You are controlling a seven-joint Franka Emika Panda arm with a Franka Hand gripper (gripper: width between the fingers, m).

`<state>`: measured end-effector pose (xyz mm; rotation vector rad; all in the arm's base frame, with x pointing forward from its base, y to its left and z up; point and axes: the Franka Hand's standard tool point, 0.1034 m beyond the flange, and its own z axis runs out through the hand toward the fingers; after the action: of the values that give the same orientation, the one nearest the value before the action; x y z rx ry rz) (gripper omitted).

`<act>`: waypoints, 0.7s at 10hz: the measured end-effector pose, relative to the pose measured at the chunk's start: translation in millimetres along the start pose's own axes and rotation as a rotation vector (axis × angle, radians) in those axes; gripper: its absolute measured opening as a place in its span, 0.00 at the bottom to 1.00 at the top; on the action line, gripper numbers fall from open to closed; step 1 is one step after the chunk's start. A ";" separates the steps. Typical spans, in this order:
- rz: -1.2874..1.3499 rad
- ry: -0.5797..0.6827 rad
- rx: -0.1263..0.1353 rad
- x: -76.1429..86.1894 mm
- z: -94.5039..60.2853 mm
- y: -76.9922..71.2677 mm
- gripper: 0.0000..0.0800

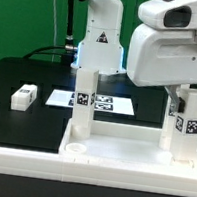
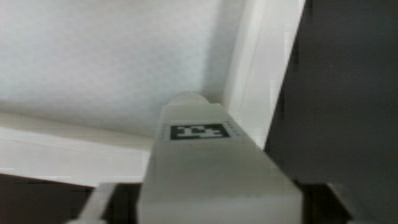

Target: Assemble desk

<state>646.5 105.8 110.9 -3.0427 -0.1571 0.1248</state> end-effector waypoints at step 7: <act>0.944 0.159 0.064 3.2 1.7 7.3 0.37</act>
Offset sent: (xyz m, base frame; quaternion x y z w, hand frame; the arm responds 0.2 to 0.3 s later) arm -0.0057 -0.0050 -0.0086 -0.0110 0.0834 0.2809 0.9561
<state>650.2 99.0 108.3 -2.7580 1.2490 -0.0530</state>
